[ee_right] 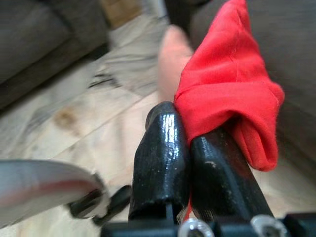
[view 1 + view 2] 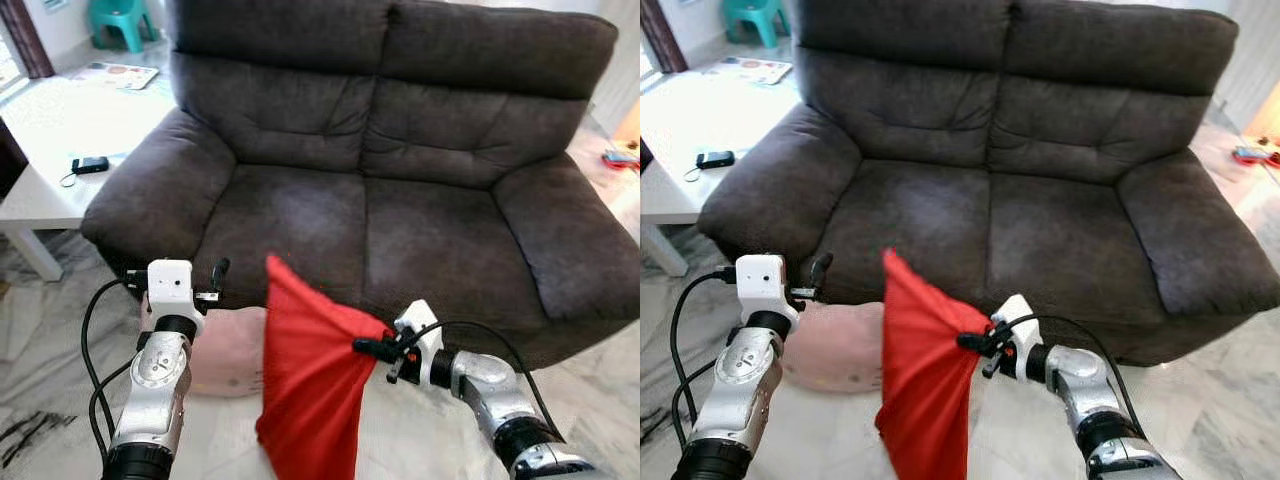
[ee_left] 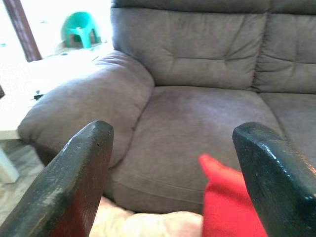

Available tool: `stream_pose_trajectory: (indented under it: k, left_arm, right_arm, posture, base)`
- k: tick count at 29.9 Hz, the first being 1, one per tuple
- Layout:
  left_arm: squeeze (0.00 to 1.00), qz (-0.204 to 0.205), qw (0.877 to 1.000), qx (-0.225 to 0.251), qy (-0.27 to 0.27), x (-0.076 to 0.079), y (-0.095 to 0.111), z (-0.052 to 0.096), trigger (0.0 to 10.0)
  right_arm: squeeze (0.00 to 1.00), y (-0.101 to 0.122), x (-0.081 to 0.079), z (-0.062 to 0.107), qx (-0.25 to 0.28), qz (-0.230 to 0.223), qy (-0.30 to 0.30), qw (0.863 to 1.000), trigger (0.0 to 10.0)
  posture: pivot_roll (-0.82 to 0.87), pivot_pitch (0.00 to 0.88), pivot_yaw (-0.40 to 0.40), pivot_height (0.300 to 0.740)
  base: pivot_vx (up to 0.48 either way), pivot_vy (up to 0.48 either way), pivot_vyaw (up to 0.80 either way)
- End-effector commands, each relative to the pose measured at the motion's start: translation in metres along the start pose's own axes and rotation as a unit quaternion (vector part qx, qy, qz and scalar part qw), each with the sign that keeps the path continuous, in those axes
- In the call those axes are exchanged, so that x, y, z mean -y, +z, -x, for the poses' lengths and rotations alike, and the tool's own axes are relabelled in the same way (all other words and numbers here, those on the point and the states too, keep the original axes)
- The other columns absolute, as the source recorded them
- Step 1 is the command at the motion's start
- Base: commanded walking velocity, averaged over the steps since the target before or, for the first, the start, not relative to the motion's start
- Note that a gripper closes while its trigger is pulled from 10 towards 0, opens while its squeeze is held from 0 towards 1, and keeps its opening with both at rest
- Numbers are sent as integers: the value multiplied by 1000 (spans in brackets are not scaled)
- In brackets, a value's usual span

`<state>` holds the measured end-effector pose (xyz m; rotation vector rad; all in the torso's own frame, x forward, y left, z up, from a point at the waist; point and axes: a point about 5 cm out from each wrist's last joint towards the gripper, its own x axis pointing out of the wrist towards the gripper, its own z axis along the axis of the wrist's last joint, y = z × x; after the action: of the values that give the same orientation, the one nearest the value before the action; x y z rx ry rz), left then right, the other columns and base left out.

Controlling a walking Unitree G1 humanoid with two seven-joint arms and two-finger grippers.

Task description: Move the pillow to the sofa from floor

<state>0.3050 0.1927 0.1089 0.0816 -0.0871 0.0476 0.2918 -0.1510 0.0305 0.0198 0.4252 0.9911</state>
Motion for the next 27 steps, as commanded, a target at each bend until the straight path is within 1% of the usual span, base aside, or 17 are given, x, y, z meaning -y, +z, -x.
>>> stream_pose_trajectory:
  k: [1,4,7,9,10,13,16,18,22,24,27]
  left_arm:
    - [0,-1,1000,2,-8,3,1,-2,10000]
    - [0,-1,1000,2,-10,3,1,-1,10000]
    - [0,-8,1000,-3,-27,2,1,0,10000]
    - [0,-15,999,-8,-34,-6,2,2,10000]
    - [0,-15,999,-8,-34,-6,2,2,10000]
    - [0,-18,999,-11,-31,-15,2,2,10000]
    - [0,-19,999,-14,-26,-21,2,1,10000]
    - [0,-20,999,-15,-25,-22,2,-1,10000]
    - [0,-17,999,-15,-29,-20,2,-2,10000]
    - [0,-13,999,-17,-43,-15,2,-3,10000]
    - [0,-10,999,-19,-50,-12,1,-3,10000]
  right_arm:
    - [0,23,5,2,35,39,6,999,10000]
    - [0,22,1,1,33,38,24,998,10000]
    - [0,21,-7,-1,33,36,61,997,10000]
    - [0,22,-17,3,41,34,100,994,10000]
    - [0,22,-17,3,41,34,100,994,10000]
    - [0,21,-26,9,35,42,140,989,10000]
    - [0,21,-34,14,26,50,170,984,10000]
    - [0,22,-44,18,21,54,202,978,10000]
    - [0,23,-48,20,20,53,215,975,10000]
    - [0,24,-53,22,18,52,224,973,10000]
    - [0,24,-57,25,16,51,227,972,10000]
  posture:
    - [121,0,-94,740]
    - [124,0,-96,740]
    - [127,0,-98,740]
    - [134,0,-101,740]
    - [134,0,-101,740]
    - [135,0,-101,740]
    - [133,0,-102,740]
    - [128,0,-105,740]
    - [128,0,-106,740]
    - [126,0,-106,740]
    - [125,0,-106,740]
  base:
    - [0,0,0]
    - [0,0,0]
    - [0,0,0]
    - [0,0,0]
    - [0,0,0]
    - [0,0,0]
    - [0,0,0]
    - [0,0,0]
    - [0,0,0]
    - [0,0,0]
    - [0,0,0]
